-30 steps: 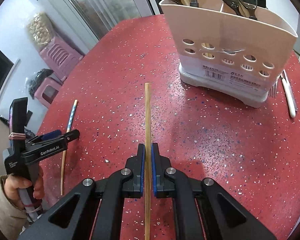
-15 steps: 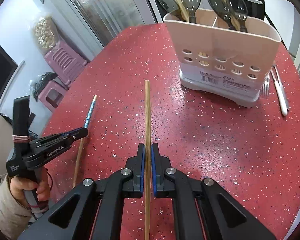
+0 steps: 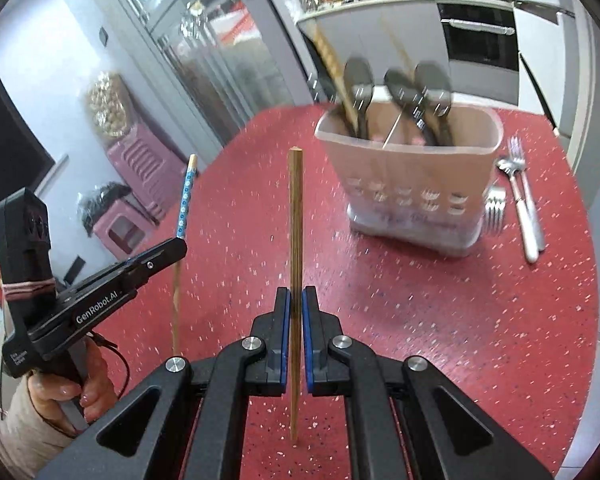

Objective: Organize utensils
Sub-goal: 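Lift both held chopsticks upright and carry them above the beige holder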

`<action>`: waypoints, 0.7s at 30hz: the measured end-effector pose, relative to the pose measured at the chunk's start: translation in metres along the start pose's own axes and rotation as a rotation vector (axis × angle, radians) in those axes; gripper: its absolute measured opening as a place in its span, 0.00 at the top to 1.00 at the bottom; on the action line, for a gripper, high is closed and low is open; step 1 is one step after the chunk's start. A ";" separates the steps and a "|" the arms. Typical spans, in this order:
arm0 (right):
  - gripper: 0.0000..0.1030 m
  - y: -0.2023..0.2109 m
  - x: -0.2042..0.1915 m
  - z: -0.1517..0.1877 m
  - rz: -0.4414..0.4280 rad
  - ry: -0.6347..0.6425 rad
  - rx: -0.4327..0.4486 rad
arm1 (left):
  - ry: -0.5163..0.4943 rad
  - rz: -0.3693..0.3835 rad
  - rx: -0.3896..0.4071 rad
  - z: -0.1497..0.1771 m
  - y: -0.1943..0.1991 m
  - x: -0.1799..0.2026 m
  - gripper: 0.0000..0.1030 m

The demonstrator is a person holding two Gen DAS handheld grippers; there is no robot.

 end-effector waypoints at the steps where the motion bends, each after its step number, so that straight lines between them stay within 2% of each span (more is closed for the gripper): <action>1: 0.94 0.006 0.002 -0.005 -0.003 -0.003 0.021 | -0.003 0.008 0.009 -0.004 0.001 0.003 0.69; 9: 0.94 0.049 0.008 -0.045 0.025 0.015 0.149 | -0.019 0.079 0.094 -0.051 0.006 0.031 0.69; 16: 0.94 0.087 0.014 -0.098 0.111 0.068 0.254 | -0.030 0.131 0.202 -0.108 0.005 0.056 0.69; 21: 0.94 0.100 0.024 -0.134 0.171 0.072 0.306 | -0.023 0.170 0.265 -0.141 -0.008 0.072 0.69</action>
Point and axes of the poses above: each gripper's, at about its wrist camera, not at the fingertips, and y roughly against the way its jaws point, x to its right, z to its underside, the point moved 2 cm from there along -y, roughly the way its jaws point, and after that the axes turned 2 degrees about x, right-handed, at the moved point
